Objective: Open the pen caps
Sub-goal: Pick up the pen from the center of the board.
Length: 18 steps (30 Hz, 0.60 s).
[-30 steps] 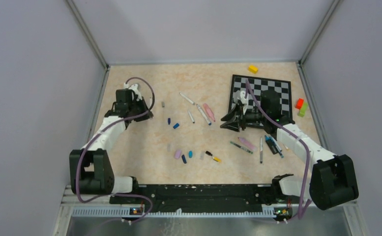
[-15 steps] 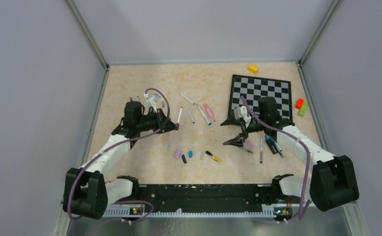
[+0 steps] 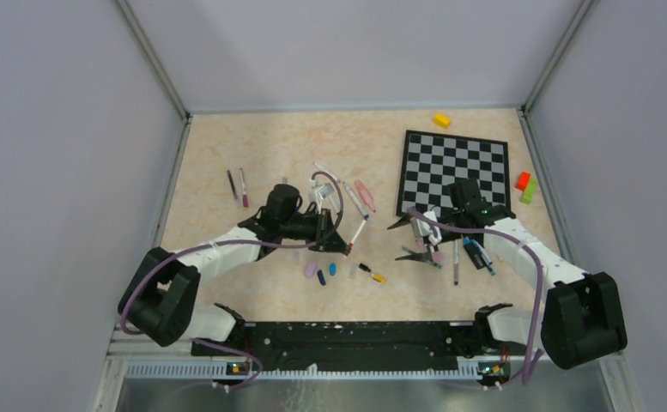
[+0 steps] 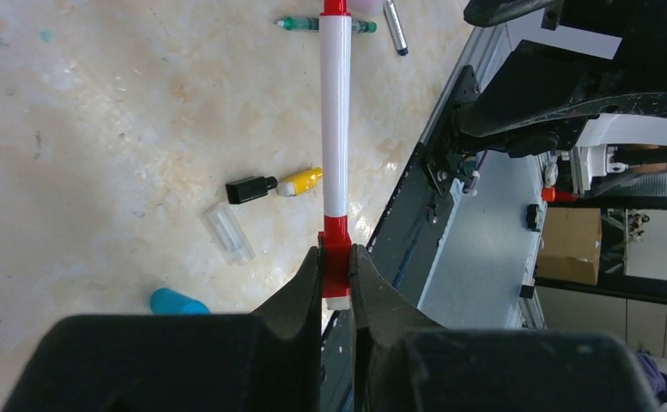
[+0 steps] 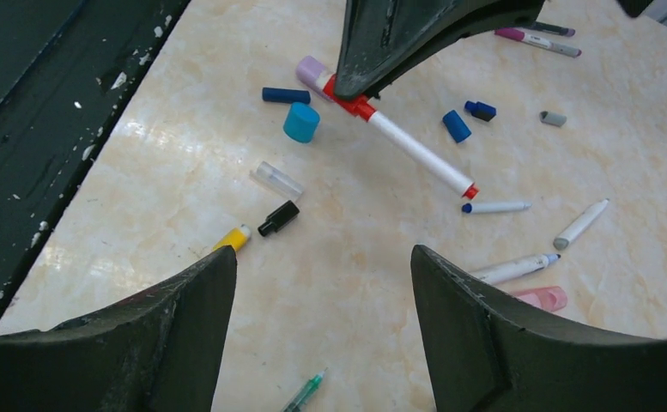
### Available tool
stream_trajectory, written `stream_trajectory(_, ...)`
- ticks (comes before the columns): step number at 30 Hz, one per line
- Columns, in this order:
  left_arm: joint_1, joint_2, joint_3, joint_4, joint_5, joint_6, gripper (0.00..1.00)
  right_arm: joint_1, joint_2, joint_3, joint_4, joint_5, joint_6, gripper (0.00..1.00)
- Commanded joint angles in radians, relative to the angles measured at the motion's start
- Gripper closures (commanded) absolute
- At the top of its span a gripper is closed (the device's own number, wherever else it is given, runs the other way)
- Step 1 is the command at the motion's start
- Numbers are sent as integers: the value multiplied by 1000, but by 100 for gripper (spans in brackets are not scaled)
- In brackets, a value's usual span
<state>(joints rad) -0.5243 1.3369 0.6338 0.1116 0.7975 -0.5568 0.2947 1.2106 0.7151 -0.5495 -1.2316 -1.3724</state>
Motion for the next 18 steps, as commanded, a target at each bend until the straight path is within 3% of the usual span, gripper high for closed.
stream_trajectory(1, -59, 55, 85, 46, 28, -1, 100, 30, -25, 71, -47, 36, -154, 29)
stream_trajectory(10, -166, 158, 169, 7, 26, 22, 100, 216, 29, 130, -75, 281, -217, 44)
stream_trajectory(18, -197, 193, 191, -2, 39, 24, 100, 317, 43, 90, -67, 452, -300, 51)
